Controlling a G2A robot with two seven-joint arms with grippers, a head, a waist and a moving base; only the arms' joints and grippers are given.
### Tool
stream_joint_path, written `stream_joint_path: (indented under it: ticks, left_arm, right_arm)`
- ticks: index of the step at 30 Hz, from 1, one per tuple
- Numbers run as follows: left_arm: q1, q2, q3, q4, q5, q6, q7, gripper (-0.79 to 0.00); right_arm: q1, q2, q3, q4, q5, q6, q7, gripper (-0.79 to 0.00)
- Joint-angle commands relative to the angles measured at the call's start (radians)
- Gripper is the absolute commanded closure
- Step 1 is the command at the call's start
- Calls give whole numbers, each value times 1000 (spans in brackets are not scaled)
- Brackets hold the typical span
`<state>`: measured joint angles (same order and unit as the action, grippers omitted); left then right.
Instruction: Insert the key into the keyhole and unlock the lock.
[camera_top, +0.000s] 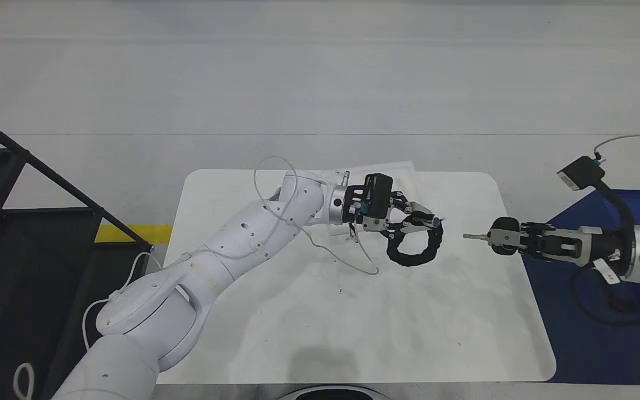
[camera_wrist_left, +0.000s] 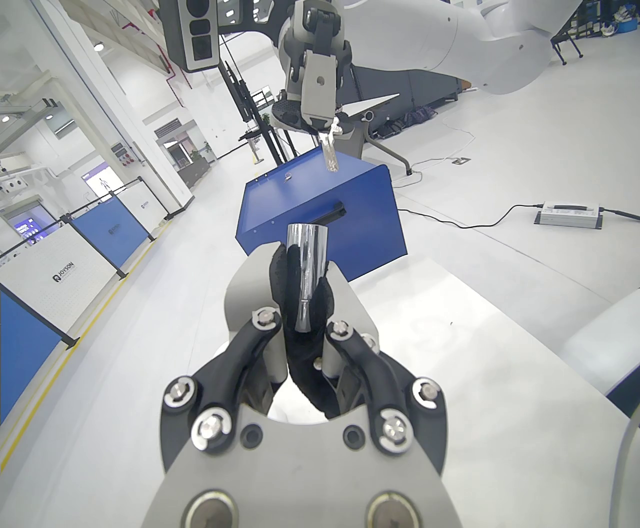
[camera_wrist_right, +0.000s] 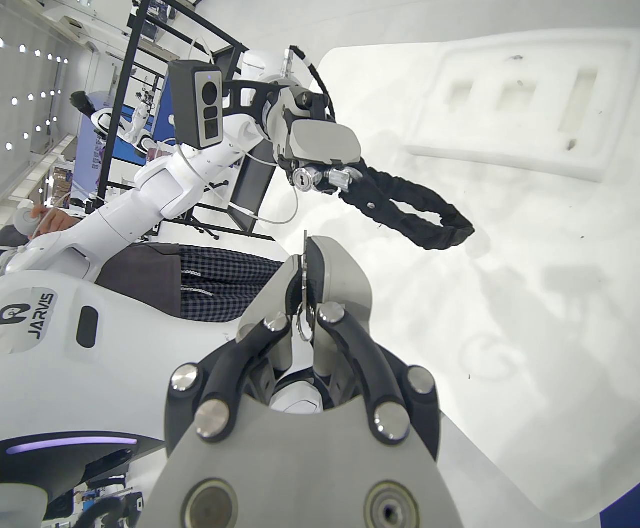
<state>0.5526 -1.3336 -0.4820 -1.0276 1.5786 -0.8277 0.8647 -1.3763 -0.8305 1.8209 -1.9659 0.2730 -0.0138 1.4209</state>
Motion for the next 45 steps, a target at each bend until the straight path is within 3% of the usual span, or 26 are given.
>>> stream_joint_path:
  ticks: [1, 8, 11, 17, 23, 32, 45]
  left_arm:
    - [0, 0, 0, 0, 0, 0, 0, 0]
    - [4, 0, -1, 0, -3, 5, -5, 0]
    - [30, -4, -15, -7, -46, 30, -69, 0]
    - [27, -37, -11, 2, -124, 31, -208, 0]
    - [-1, -80, 19, 36, -162, -11, -276, 0]
    - [-21, -120, 37, 83, -142, -16, -244, 0]
    - [-31, -142, 52, 103, -35, -4, -175, 0]
  right_arm:
    - [0, 0, 0, 0, 0, 0, 0, 0]
    - [-8, 0, -5, -8, -8, -1, -23, 0]
    - [-12, 3, -4, -44, -32, -4, -21, 0]
    - [-23, 14, 15, -148, -111, 57, -34, 0]
    - [-66, 20, 56, -247, -220, 83, -87, 0]
    - [-101, 30, 56, -300, -320, 176, -90, 0]
    - [-86, 45, 1, -299, -421, 226, -100, 0]
